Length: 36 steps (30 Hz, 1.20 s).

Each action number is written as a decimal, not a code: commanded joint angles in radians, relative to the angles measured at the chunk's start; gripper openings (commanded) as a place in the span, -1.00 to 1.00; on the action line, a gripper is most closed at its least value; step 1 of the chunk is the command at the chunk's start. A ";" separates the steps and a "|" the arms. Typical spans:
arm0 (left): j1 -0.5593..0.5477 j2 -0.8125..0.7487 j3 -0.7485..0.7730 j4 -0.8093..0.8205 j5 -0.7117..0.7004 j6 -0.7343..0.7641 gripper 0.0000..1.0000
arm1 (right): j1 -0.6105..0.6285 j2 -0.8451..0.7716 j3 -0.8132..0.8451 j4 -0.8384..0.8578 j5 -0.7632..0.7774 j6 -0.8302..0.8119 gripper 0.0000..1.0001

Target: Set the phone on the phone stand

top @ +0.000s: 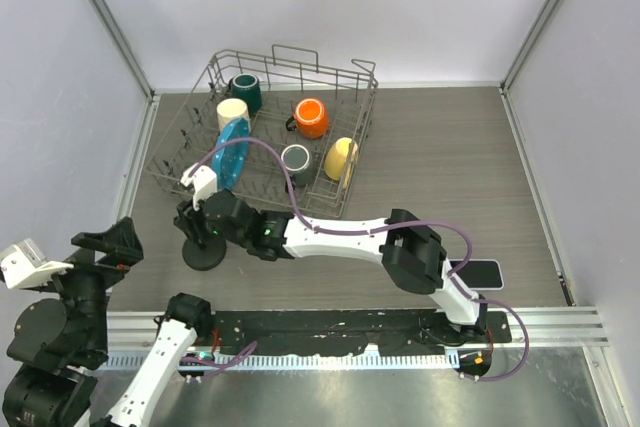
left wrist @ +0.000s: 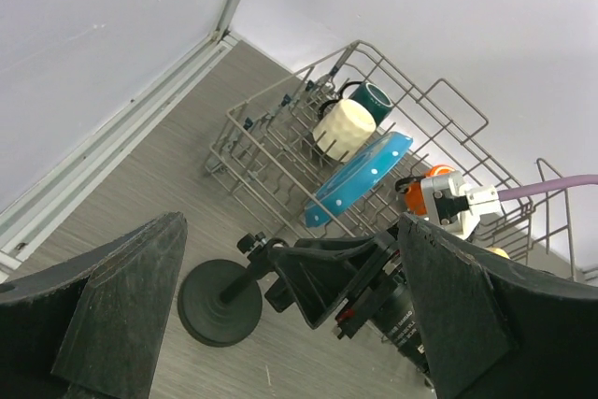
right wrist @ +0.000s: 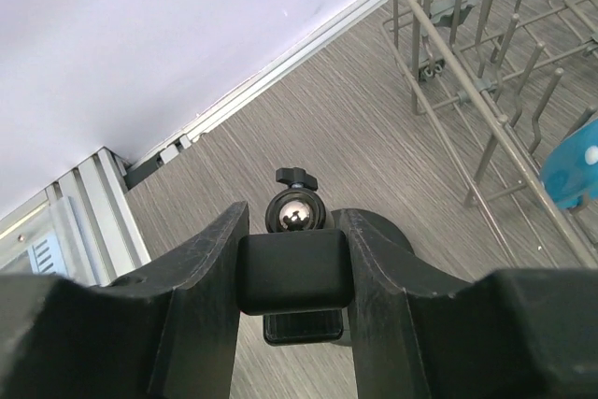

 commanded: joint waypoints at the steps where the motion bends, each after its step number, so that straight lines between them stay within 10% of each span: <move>1: -0.007 0.006 -0.012 0.060 0.036 0.016 0.99 | -0.003 -0.084 -0.064 0.018 0.031 0.016 -0.99; 22: -0.009 0.084 -0.153 0.192 0.257 -0.062 0.97 | 0.113 -0.768 -0.742 -0.195 0.608 0.073 -0.99; 36: -0.009 0.121 -0.198 0.234 0.326 -0.104 0.96 | 0.117 -0.988 -1.089 0.031 0.435 0.683 -0.99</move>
